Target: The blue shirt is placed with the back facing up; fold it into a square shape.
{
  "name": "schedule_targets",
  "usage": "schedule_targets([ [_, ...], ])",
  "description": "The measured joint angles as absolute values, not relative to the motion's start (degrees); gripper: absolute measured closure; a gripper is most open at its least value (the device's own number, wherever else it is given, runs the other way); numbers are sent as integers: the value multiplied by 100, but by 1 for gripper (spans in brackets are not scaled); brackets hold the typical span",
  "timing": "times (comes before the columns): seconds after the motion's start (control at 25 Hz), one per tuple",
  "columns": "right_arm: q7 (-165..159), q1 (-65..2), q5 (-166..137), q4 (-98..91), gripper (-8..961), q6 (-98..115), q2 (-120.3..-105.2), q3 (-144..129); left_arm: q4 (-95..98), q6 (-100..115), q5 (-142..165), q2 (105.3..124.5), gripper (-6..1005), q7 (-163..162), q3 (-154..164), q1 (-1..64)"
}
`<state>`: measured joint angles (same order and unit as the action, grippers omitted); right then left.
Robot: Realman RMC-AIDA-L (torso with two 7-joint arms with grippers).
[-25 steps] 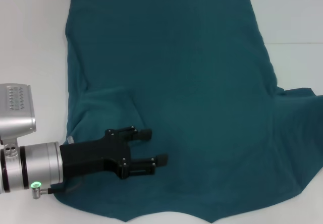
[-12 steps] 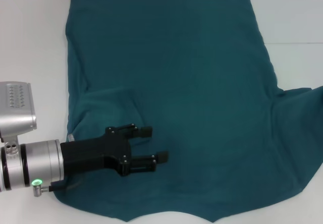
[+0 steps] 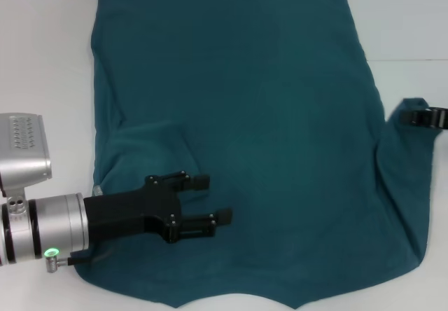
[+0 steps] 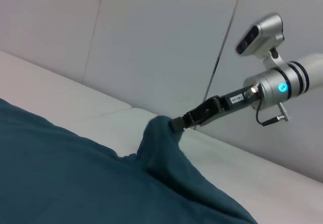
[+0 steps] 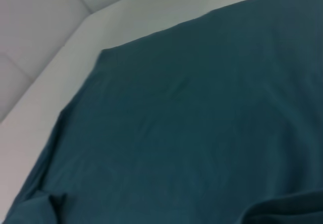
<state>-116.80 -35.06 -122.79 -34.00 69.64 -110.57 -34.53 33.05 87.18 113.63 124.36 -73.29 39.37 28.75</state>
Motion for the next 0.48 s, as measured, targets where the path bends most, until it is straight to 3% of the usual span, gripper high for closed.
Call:
schedule_targets([
  [0.48,-11884,-3991,-12279,-3344,948,6468,-11320,-4093,3304,8662,11364,12427,172,-7378,3928,2911],
])
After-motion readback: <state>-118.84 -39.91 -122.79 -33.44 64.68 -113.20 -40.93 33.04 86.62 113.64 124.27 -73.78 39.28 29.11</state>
